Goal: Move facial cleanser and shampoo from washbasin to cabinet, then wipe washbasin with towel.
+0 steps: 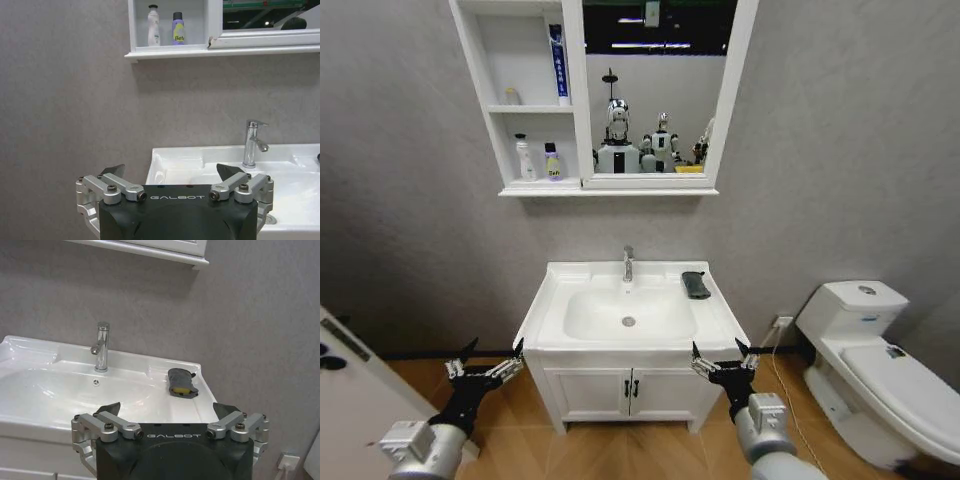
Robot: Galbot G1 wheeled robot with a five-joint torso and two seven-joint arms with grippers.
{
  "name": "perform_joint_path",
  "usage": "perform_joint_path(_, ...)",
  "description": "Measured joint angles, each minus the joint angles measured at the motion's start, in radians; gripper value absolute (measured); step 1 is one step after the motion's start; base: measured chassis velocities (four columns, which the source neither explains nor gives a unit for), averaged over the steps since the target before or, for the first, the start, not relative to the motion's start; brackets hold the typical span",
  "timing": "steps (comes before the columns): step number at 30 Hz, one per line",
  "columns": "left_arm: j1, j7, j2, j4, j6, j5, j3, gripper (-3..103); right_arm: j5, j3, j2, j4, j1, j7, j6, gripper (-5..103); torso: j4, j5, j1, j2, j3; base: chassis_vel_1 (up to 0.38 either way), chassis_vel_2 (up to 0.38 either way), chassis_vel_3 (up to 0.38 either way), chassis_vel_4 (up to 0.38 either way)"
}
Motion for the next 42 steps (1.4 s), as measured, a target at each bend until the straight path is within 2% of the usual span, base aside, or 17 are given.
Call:
perform_joint_path(2,0.000,0.000,0.000,0.000,0.000,0.000,0.000,100,0.000,-0.001,-0.003,0.000,-0.003,0.000,0.004,100,-0.0001,0.0007,0.000,0.000,0.000,0.335,-0.328,-0.327,0.322)
perform_joint_path(5,0.000,0.000,0.000,0.000,0.000,0.000,0.000,100,0.000,-0.003,-0.006,0.000,-0.010,-0.001,0.012,100,0.0000,-0.0006,0.000,0.000,0.000,0.332,-0.344,-0.333,0.335)
perform_joint_path(7,0.000,0.000,0.000,0.000,0.000,0.000,0.000,100,-0.001,-0.010,-0.009,-0.001,-0.013,-0.002,0.016,100,-0.0002,0.0009,0.000,0.000,0.000,0.344,-0.336,-0.323,0.310)
perform_joint_path(10,0.000,0.000,0.000,0.000,0.000,0.000,0.000,100,-0.003,-0.020,-0.009,-0.001,-0.012,-0.005,0.017,100,0.0000,-0.0013,0.000,0.000,0.000,0.312,-0.325,-0.306,0.321)
perform_joint_path(11,0.000,0.000,0.000,0.000,0.000,0.000,0.000,100,-0.004,-0.024,-0.009,-0.001,-0.011,-0.006,0.016,100,0.0000,0.0003,0.000,0.000,0.000,0.306,-0.326,-0.305,0.319)
perform_joint_path(18,0.000,0.000,0.000,0.000,0.000,0.000,0.000,100,-0.013,-0.034,-0.009,-0.001,-0.012,-0.010,0.015,100,-0.0002,0.0008,0.000,0.000,0.000,0.323,-0.324,-0.308,0.305)
perform_joint_path(19,0.000,0.000,0.000,0.000,0.000,0.000,0.000,100,-0.014,-0.036,-0.009,-0.001,-0.014,-0.012,0.015,100,0.0000,-0.0006,0.000,0.000,0.000,0.301,-0.314,-0.318,0.313)
perform_joint_path(23,0.000,0.000,0.000,0.000,0.000,0.000,0.000,100,-0.021,-0.033,-0.009,-0.001,-0.016,-0.022,0.015,100,-0.0002,0.0007,0.000,0.000,0.000,0.343,-0.323,-0.344,0.325)
perform_joint_path(24,0.000,0.000,0.000,0.000,0.000,0.000,0.000,100,-0.021,-0.033,-0.009,-0.001,-0.017,-0.026,0.015,100,0.0001,-0.0012,0.000,0.000,0.000,0.306,-0.321,-0.305,0.316)
perform_joint_path(25,0.000,0.000,0.000,0.000,0.000,0.000,0.000,100,-0.021,-0.033,-0.009,-0.001,-0.017,-0.026,0.015,100,0.0001,-0.0012,0.000,0.000,0.000,0.306,-0.321,-0.305,0.316)
perform_joint_path(26,0.000,0.000,0.000,0.000,0.000,0.000,0.000,100,-0.022,-0.034,-0.009,-0.001,-0.018,-0.030,0.016,100,0.0000,0.0002,0.000,0.000,0.000,0.315,-0.321,-0.305,0.319)
perform_joint_path(30,0.000,0.000,0.000,0.000,0.000,0.000,0.000,100,-0.028,-0.028,-0.006,-0.003,-0.012,-0.048,0.062,100,-0.0002,-0.0001,-0.001,0.000,0.000,0.281,-0.308,-0.301,0.279)
perform_joint_path(31,0.000,0.000,0.000,0.000,0.000,0.000,0.000,100,-0.028,-0.024,-0.006,-0.007,-0.006,-0.053,0.072,100,0.0006,-0.0004,-0.001,0.001,0.000,0.190,-0.086,-0.197,0.205)
perform_joint_path(37,0.000,0.000,0.000,0.000,0.000,0.000,0.000,100,-0.026,-0.023,-0.007,-0.017,0.011,-0.060,0.084,100,-0.0004,-0.0001,-0.001,0.000,0.000,0.076,-0.052,-0.131,0.129)
perform_joint_path(42,0.000,0.000,0.000,0.000,0.000,0.000,0.000,100,-0.034,-0.022,-0.007,-0.022,0.016,-0.064,0.077,100,0.0001,-0.0001,0.001,0.000,0.000,-0.032,0.034,0.049,-0.017)
